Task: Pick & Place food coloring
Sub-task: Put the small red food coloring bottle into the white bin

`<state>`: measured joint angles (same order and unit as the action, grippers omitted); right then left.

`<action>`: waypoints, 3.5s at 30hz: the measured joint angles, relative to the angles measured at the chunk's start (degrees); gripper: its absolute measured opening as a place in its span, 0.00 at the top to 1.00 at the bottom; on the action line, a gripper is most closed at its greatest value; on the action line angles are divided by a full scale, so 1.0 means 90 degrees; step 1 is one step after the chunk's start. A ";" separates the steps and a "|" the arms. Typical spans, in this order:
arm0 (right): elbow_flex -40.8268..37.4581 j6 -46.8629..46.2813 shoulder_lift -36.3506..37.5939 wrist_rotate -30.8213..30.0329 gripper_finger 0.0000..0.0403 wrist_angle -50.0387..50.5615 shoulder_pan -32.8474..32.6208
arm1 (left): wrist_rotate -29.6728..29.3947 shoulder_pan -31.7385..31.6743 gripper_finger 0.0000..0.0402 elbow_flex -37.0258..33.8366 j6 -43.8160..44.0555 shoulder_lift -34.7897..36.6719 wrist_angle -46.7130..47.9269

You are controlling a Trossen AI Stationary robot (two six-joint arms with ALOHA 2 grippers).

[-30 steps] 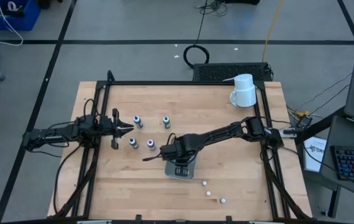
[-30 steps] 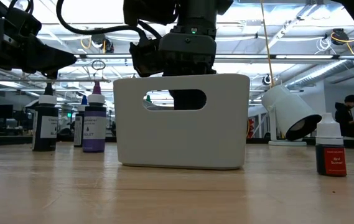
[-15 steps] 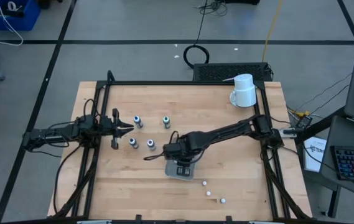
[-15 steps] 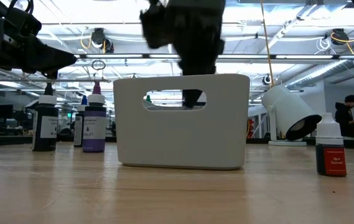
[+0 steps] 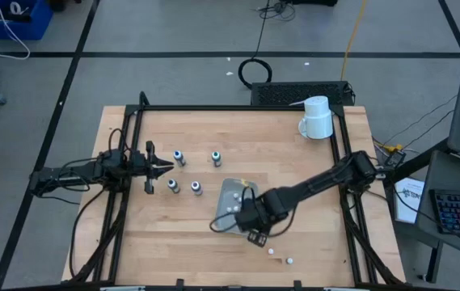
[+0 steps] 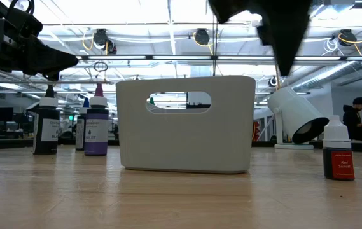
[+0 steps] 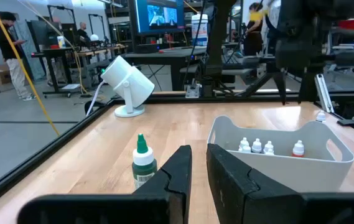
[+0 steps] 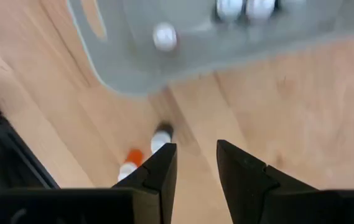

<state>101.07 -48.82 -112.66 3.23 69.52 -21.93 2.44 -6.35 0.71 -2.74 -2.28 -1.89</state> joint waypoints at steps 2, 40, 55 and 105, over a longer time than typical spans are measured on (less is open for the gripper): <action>-0.0223 -0.0312 0.0052 0.0004 0.75 -0.0087 -0.0139 | 0.0000 -0.0002 0.86 0.0000 0.0001 -0.0001 -0.0002; -0.2123 -0.1336 0.0115 0.0536 0.76 -0.2576 -0.0578 | 0.0000 -0.0002 0.86 0.0000 0.0001 0.0000 -0.0002; -0.2226 -0.1258 0.0111 0.0481 0.77 -0.2868 -0.0569 | 0.0000 -0.0001 0.86 0.0000 0.0000 0.0000 -0.0002; -0.2224 -0.0481 0.0899 -0.0572 0.89 -0.2170 -0.0503 | 0.0000 -0.0002 0.86 0.0000 0.0001 0.0000 -0.0002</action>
<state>81.06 -53.15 -104.57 -1.92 49.99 -26.46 2.44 -6.37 0.71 -2.74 -2.28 -1.91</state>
